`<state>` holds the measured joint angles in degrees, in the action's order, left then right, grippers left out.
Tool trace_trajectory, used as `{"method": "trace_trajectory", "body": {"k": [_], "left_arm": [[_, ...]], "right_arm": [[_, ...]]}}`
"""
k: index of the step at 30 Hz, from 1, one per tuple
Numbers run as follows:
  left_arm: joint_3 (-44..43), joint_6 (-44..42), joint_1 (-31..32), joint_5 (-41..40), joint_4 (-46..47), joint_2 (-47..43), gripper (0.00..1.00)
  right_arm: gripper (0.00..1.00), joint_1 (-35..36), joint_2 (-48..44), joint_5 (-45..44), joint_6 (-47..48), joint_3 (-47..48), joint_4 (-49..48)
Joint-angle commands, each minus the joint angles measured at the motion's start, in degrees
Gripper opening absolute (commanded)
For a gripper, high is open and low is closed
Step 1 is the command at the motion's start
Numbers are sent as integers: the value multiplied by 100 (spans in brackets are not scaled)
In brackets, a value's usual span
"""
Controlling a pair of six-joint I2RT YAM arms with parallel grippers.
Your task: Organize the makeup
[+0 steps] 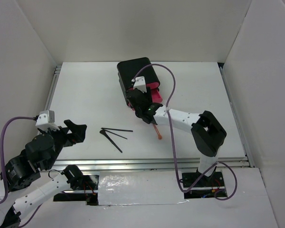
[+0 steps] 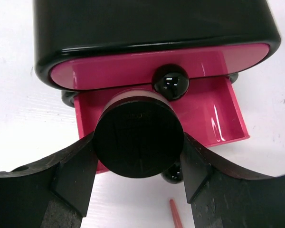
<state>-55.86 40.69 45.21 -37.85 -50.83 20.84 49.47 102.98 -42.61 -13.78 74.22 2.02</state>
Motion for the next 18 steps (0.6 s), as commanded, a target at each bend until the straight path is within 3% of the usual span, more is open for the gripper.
{"method": "trace_trajectory", "body": {"k": [1,5,13,16,18], "left_arm": [[-4,-52,32,-74,179,16,99],[-4,-52,32,-74,187,25,99],[-4,-52,40,-74,179,60,99],[-13,-43,32,-83,170,61,100],[-4,-43,40,-83,179,43,99]], "right_arm": [[41,-131,99,-19,-19,14,-589],[41,-166,126,68,-63,-39,-537],[52,-166,-76,262,-247,-48,-211],[60,-157,-190,288,-370,-109,-35],[75,-166,-322,306,-441,-179,17]]}}
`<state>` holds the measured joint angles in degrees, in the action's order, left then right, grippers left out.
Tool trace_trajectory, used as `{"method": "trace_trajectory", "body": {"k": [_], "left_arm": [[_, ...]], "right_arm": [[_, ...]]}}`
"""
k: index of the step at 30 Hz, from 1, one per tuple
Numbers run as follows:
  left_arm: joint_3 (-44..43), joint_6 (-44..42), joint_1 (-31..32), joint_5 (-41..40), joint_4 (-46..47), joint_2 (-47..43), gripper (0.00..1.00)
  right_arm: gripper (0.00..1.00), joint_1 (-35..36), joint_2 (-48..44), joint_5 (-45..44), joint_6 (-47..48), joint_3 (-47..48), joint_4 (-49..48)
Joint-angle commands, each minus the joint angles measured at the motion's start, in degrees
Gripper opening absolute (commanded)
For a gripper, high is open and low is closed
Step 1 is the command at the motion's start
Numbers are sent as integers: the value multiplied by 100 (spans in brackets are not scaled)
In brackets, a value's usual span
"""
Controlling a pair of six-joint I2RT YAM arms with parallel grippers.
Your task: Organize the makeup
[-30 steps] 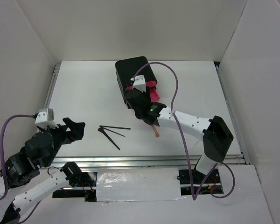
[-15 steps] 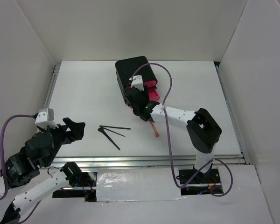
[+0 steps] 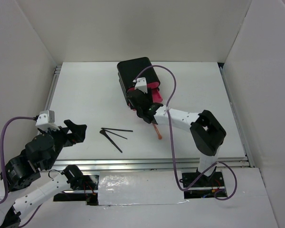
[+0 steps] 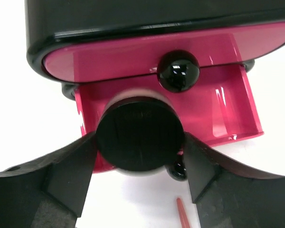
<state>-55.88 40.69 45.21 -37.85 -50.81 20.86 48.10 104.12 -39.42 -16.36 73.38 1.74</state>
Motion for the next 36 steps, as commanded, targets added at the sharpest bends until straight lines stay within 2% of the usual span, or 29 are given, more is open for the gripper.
{"method": "trace_trajectory", "body": {"k": [1,8,11,14,18,20,23,29,36], "left_arm": [[-2,-52,32,-83,185,41,99],[-11,-43,32,-74,176,102,99],[-11,-43,32,-83,176,76,99],[-2,-43,32,-74,185,76,99],[-11,-43,32,-74,168,85,99],[-11,-43,32,-65,168,41,99],[7,-105,32,-4,229,-21,99],[-11,-87,32,5,203,14,99],[-11,-43,40,-39,176,-65,99]], "right_arm": [[79,-28,-462,56,-218,-122,46],[100,-46,-322,101,-148,325,476],[100,-55,-461,48,-279,370,590],[100,-203,-978,126,-1084,238,985],[100,-1072,-1806,979,-2220,-385,1749],[100,-1503,-2087,1050,-2520,-955,2172],[100,-2145,-2536,1401,-2662,-1721,2234],[100,-3103,-1931,1691,-2390,-1916,2682],[100,-3271,-1544,1823,-2451,-2152,2613]]}}
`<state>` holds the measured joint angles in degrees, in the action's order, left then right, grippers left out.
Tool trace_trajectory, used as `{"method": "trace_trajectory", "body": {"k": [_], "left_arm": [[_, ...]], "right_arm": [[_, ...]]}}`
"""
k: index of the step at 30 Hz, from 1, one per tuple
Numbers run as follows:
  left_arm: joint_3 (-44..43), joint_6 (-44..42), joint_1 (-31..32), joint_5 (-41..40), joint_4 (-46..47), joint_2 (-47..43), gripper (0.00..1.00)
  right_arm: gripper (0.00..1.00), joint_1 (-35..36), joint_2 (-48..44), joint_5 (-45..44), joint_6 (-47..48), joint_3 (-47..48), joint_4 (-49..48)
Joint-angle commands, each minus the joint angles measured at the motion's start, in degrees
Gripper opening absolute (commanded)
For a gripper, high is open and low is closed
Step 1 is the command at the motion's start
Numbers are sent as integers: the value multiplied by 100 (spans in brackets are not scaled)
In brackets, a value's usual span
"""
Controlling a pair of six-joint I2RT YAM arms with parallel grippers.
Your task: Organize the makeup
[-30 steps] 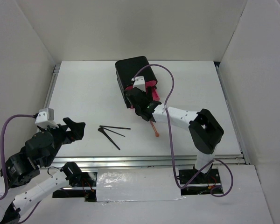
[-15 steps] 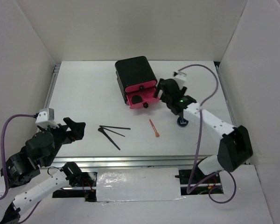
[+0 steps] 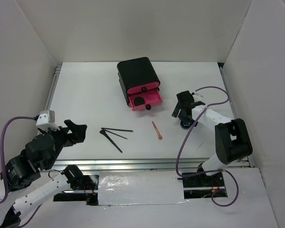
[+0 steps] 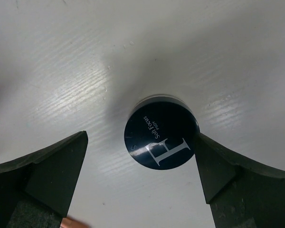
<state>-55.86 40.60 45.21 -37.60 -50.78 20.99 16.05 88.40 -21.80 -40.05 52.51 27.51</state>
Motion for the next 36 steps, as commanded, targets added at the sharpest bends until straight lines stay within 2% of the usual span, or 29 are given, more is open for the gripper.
{"method": "trace_trajectory", "body": {"k": [1,6,11,13,22,30,36], "left_arm": [[-4,-43,40,-63,183,-78,99],[-13,-61,40,-36,174,-8,99],[-13,-61,49,-36,183,-51,100],[-4,-70,49,-36,192,-69,99],[-4,-70,41,-36,201,-78,99],[-13,-52,49,-45,183,-87,99],[-4,-61,49,-36,192,-78,99]], "right_arm": [[100,-93,89,149,-90,-92,27],[100,-295,54,404,-46,-189,-53],[100,-366,274,668,103,162,263],[100,-366,318,572,94,233,536],[100,-392,-314,633,138,-47,361],[100,-419,-60,686,182,66,475],[100,-480,-192,405,147,48,554]]}}
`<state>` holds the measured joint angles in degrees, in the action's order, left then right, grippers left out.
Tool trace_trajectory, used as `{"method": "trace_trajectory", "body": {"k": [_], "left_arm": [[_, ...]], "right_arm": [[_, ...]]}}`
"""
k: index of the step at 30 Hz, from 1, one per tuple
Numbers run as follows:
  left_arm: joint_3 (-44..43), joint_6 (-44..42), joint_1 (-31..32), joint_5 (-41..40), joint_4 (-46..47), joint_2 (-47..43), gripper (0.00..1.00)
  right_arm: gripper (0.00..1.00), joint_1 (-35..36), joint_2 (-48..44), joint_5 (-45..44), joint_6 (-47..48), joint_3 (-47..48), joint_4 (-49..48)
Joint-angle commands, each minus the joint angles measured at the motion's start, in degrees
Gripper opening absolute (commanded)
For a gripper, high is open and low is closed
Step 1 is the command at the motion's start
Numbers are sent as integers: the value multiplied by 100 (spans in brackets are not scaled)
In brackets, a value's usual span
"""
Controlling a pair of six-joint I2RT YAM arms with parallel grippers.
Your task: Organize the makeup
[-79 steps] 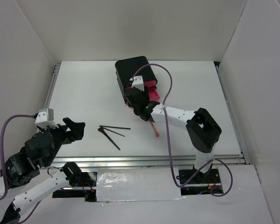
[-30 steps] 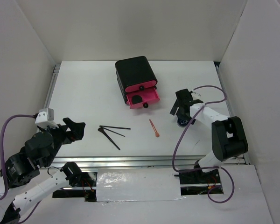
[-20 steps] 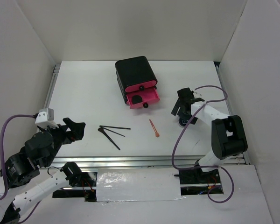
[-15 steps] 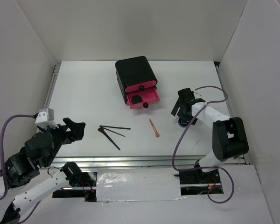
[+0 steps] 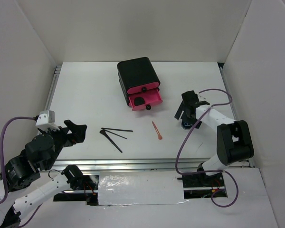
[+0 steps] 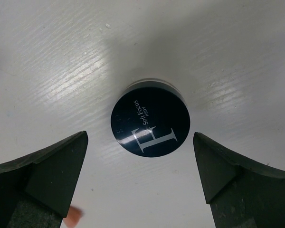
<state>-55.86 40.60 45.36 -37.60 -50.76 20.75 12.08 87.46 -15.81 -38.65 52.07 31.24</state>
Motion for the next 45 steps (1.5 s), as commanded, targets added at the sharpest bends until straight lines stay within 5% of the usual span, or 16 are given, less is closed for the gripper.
{"method": "trace_trajectory", "body": {"k": [1,13,17,19,26,32,45], "left_arm": [[-4,-61,34,-28,181,-54,99],[-4,-52,43,-45,181,-107,99],[-13,-52,51,-36,181,-54,99],[-4,-61,60,-36,189,-63,99],[-4,-78,52,-28,199,69,99],[-22,-17,52,-98,154,26,99],[-13,-26,51,-107,154,60,99]], "right_arm": [[100,-100,-72,-211,7,101,224],[94,-241,693,174,393,496,119],[49,-258,597,446,508,488,14],[43,-189,325,500,517,479,13],[43,1357,-764,-246,612,1506,295],[42,2333,-828,-1028,1236,1771,-1240],[41,2616,464,-1433,1897,2025,-2747]]}}
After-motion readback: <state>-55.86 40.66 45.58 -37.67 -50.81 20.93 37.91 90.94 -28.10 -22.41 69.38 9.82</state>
